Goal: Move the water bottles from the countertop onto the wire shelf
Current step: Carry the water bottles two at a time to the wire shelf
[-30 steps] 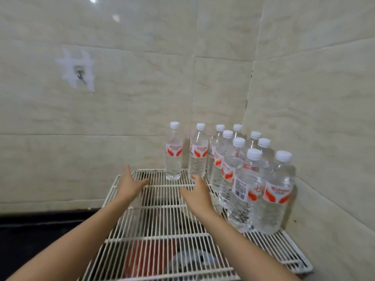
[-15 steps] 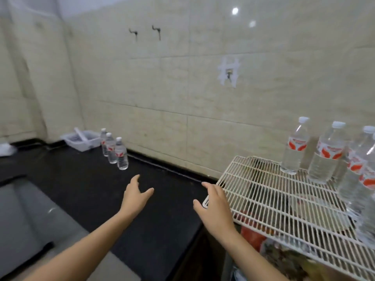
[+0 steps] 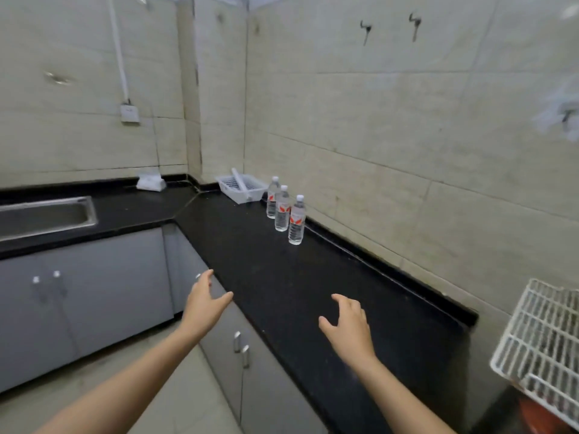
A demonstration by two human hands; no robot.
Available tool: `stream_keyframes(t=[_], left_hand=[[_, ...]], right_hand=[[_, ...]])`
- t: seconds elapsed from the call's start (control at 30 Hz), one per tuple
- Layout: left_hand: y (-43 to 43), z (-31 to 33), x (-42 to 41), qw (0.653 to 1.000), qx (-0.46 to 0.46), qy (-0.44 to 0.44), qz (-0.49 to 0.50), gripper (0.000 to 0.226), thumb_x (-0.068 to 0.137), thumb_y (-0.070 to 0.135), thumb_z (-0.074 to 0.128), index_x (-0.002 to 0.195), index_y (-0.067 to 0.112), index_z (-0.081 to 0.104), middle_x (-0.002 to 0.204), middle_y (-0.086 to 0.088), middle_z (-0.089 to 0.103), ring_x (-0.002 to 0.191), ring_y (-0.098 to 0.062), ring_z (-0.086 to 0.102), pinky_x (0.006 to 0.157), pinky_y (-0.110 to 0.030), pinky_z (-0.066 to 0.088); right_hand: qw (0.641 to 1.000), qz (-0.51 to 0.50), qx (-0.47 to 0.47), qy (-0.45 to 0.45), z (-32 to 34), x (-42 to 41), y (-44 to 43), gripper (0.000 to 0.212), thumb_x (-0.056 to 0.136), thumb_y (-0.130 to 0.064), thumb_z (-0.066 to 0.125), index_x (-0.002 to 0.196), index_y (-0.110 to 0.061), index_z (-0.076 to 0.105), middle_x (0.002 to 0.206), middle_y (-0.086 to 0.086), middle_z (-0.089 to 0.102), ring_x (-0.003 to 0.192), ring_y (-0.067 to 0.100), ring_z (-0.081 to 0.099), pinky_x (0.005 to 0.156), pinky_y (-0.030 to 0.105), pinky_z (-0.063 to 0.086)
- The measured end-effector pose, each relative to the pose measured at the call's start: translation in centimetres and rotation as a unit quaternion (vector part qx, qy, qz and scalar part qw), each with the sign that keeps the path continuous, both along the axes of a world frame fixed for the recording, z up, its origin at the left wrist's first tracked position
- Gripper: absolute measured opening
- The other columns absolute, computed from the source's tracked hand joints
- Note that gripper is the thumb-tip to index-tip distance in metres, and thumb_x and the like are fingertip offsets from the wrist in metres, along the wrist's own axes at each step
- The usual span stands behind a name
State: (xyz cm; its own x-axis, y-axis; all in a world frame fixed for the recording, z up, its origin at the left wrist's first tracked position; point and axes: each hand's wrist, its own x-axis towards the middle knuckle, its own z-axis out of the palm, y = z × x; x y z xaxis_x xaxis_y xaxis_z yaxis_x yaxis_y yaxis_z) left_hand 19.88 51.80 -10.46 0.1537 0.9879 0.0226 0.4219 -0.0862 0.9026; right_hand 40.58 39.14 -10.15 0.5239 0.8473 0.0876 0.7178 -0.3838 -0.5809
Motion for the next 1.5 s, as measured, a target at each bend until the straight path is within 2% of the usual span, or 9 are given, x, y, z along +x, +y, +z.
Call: stream_keyframes(t=[0.13,0.27,0.5,0.67,0.77,1.0,1.2,1.33,1.5], left_hand=[[5.7,-0.2,-7.1,0.999,0.016,0.026,0.039,0.066,0.084,0.016,0.061,0.14,0.009,0.027,0.141,-0.02,0.037,0.127,-0.034,0.04,0.105,-0.044,0.035],[10.4,-0.5,-12.1,0.998,0.021,0.017,0.064,0.064,0.086,0.016,0.06,0.14,0.01,0.027,0.141,-0.019,0.037,0.128,-0.032,0.04,0.104,-0.043,0.035],[15.8,-3.8,-13.8,0.995,-0.026,-0.023,0.091,0.063,0.084,0.013,0.061,0.138,0.007,0.03,0.138,-0.021,0.04,0.125,-0.034,0.042,0.102,-0.043,0.035],[19.0,-7.3,-11.2,0.992,-0.076,-0.039,0.092,0.063,0.082,0.011,0.064,0.137,0.007,0.033,0.136,-0.022,0.043,0.122,-0.035,0.046,0.102,-0.042,0.036],[22.0,-8.8,-9.1,0.99,-0.099,-0.046,0.089,0.062,0.082,0.012,0.064,0.136,0.009,0.034,0.137,-0.021,0.043,0.122,-0.034,0.046,0.102,-0.041,0.036],[33.1,-8.5,-4.4,0.994,-0.095,0.008,0.057,0.061,0.084,0.012,0.062,0.137,0.008,0.032,0.135,-0.02,0.044,0.123,-0.033,0.045,0.102,-0.042,0.037],[40.2,-9.4,1.3,0.993,-0.118,0.02,0.022,0.059,0.086,0.015,0.059,0.138,0.01,0.031,0.138,-0.02,0.042,0.125,-0.033,0.044,0.103,-0.047,0.039],[44.1,-10.9,6.0,0.988,-0.153,0.012,-0.017,0.06,0.085,0.014,0.06,0.138,0.008,0.031,0.135,-0.02,0.044,0.12,-0.032,0.047,0.099,-0.042,0.041],[50.9,-12.5,11.7,0.978,-0.178,0.032,-0.102,0.061,0.084,0.018,0.062,0.137,0.011,0.032,0.137,-0.018,0.044,0.123,-0.029,0.046,0.099,-0.036,0.038]], right_hand=[[0.999,0.044,-0.02,0.016,-1.2,-4.7,8.0,0.053,0.088,-0.033,0.053,0.136,-0.02,0.032,0.139,0.005,0.035,0.127,0.021,0.035,0.104,0.034,0.032],[0.996,0.06,-0.042,0.042,-2.4,-8.2,14.0,0.053,0.088,-0.031,0.054,0.135,-0.019,0.033,0.139,0.007,0.036,0.128,0.023,0.034,0.105,0.036,0.032],[0.996,0.039,-0.063,0.058,-3.8,-8.1,20.3,0.054,0.087,-0.03,0.056,0.134,-0.017,0.035,0.138,0.009,0.037,0.129,0.024,0.034,0.106,0.04,0.033],[0.995,0.002,-0.056,0.08,-5.5,-4.4,24.6,0.054,0.086,-0.027,0.057,0.134,-0.015,0.036,0.139,0.012,0.036,0.129,0.028,0.035,0.104,0.039,0.034],[0.991,-0.025,-0.025,0.126,-6.8,-1.8,28.3,0.055,0.085,-0.024,0.06,0.134,-0.011,0.038,0.139,0.016,0.038,0.129,0.029,0.037,0.103,0.038,0.034],[0.979,-0.062,0.01,0.192,-8.9,3.4,37.9,0.056,0.083,-0.021,0.065,0.131,-0.007,0.041,0.134,0.02,0.043,0.126,0.031,0.041,0.102,0.039,0.035],[0.973,-0.101,-0.02,0.205,-10.2,6.9,41.8,0.057,0.083,-0.022,0.064,0.132,-0.008,0.04,0.135,0.019,0.042,0.127,0.03,0.04,0.104,0.037,0.034],[0.971,-0.145,-0.037,0.189,-11.4,9.0,43.4,0.058,0.083,-0.023,0.064,0.133,-0.009,0.038,0.135,0.018,0.042,0.127,0.03,0.04,0.101,0.035,0.034],[0.959,-0.208,-0.029,0.192,-12.4,10.9,47.4,0.067,0.08,-0.025,0.067,0.136,-0.01,0.034,0.137,0.017,0.041,0.127,0.031,0.039,0.102,0.039,0.035]])
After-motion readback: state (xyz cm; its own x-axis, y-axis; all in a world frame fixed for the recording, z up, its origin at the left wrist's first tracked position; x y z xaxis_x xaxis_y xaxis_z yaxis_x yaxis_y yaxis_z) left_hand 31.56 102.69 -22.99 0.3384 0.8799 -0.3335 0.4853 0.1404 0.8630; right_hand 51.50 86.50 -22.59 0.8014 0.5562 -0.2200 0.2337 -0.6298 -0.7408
